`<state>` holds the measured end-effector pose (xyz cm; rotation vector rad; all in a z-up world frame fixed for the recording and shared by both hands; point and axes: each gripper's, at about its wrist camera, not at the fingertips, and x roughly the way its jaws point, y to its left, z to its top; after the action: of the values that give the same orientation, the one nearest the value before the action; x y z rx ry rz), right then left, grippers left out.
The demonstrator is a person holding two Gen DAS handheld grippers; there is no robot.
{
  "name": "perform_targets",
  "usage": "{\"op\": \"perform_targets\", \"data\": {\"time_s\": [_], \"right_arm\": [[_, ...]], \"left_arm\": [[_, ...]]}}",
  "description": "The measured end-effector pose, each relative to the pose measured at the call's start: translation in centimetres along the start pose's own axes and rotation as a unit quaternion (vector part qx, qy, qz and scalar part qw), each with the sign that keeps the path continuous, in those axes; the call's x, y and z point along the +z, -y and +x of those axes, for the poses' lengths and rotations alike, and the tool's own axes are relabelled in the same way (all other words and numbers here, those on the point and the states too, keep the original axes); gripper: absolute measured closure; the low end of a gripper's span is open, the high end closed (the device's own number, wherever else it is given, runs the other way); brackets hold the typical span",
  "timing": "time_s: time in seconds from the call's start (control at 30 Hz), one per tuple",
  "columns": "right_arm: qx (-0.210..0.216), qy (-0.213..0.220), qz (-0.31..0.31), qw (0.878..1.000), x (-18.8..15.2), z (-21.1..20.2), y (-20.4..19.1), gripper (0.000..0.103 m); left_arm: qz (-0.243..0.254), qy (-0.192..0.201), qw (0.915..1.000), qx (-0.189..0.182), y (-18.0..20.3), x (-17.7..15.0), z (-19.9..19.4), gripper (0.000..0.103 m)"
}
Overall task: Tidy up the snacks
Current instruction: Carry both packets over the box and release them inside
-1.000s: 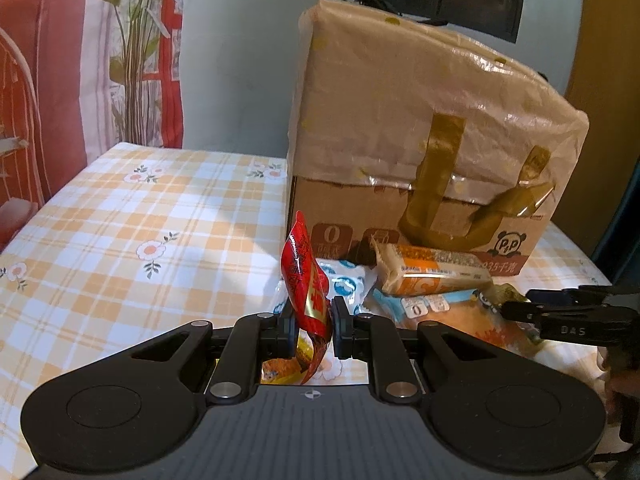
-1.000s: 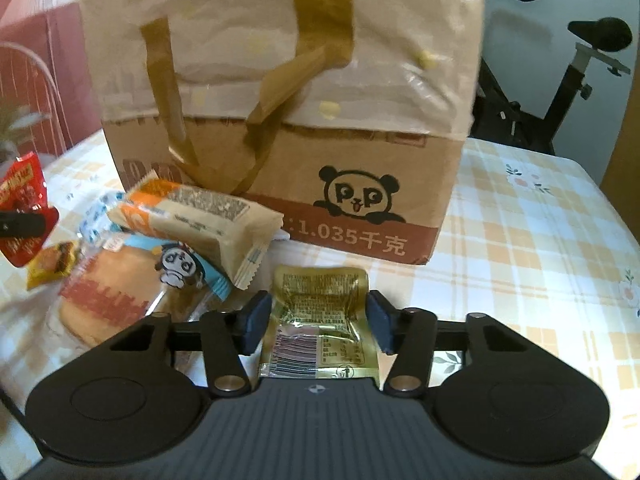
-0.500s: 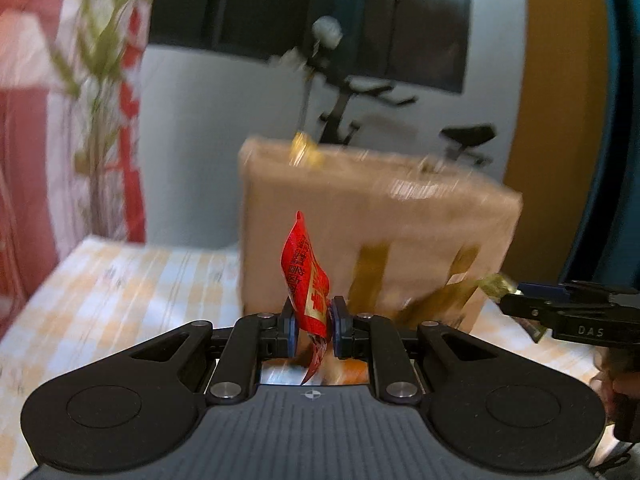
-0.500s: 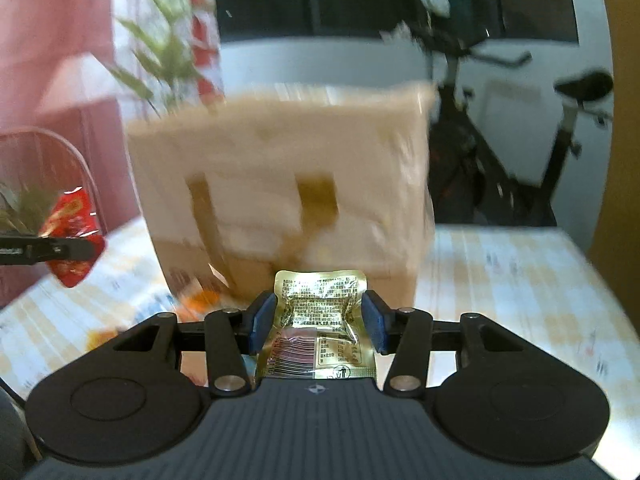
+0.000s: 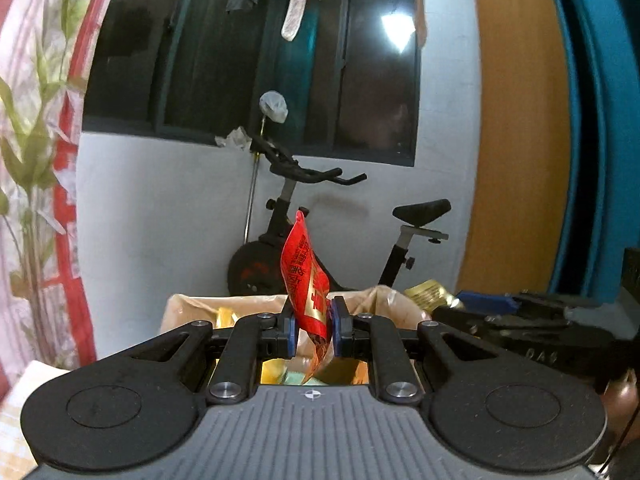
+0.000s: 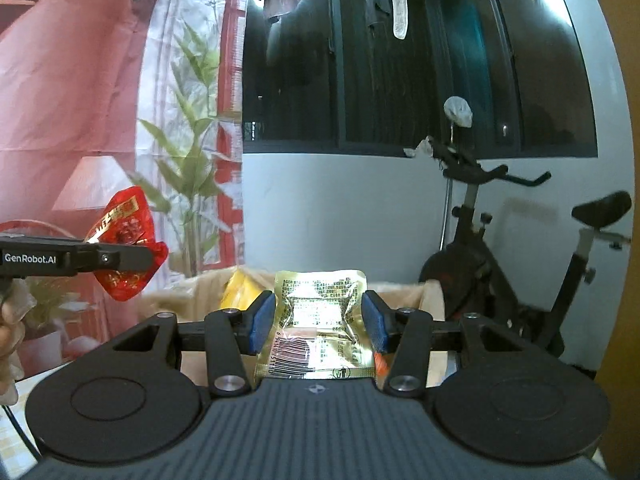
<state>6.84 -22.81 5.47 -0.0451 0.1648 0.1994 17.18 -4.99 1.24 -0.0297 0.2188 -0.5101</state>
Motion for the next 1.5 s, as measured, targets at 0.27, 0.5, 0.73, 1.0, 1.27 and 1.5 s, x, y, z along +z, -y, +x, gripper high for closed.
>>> {"op": "perform_targets", "data": {"time_s": [0.27,0.5,0.73,1.0,1.27,1.5], "right_arm": [[-0.017,-0.052,0.011,0.998,0.2,6.4,1.9,0.053],[-0.017,-0.089,0.019,0.996,-1.5,7.9,2.0,0.044],[-0.023,-0.091,0.018,0.995,-1.3,6.1,1.5,0.035],[-0.001,-0.072,0.040,0.997,-0.9,2.0,-0.4,0.033],[0.009,-0.082,0.062,0.995,-3.8,-1.2,-3.2,0.024],[0.017,-0.160,0.060,0.985,-7.8,-0.3,-5.5,0.021]], "left_arm": [[-0.033,-0.061,0.9976,-0.007,-0.4,-0.5,7.1,0.084],[-0.005,-0.112,0.9937,0.003,-0.9,-1.6,9.3,0.058],[-0.012,-0.108,0.9940,0.015,-2.9,-0.9,5.8,0.051],[-0.019,-0.109,0.9935,0.025,-5.1,-1.5,-0.9,0.051],[-0.044,-0.136,0.9877,0.063,-7.2,-5.3,-5.7,0.051],[-0.075,-0.155,0.9817,0.081,-8.8,-8.8,-7.2,0.052]]}}
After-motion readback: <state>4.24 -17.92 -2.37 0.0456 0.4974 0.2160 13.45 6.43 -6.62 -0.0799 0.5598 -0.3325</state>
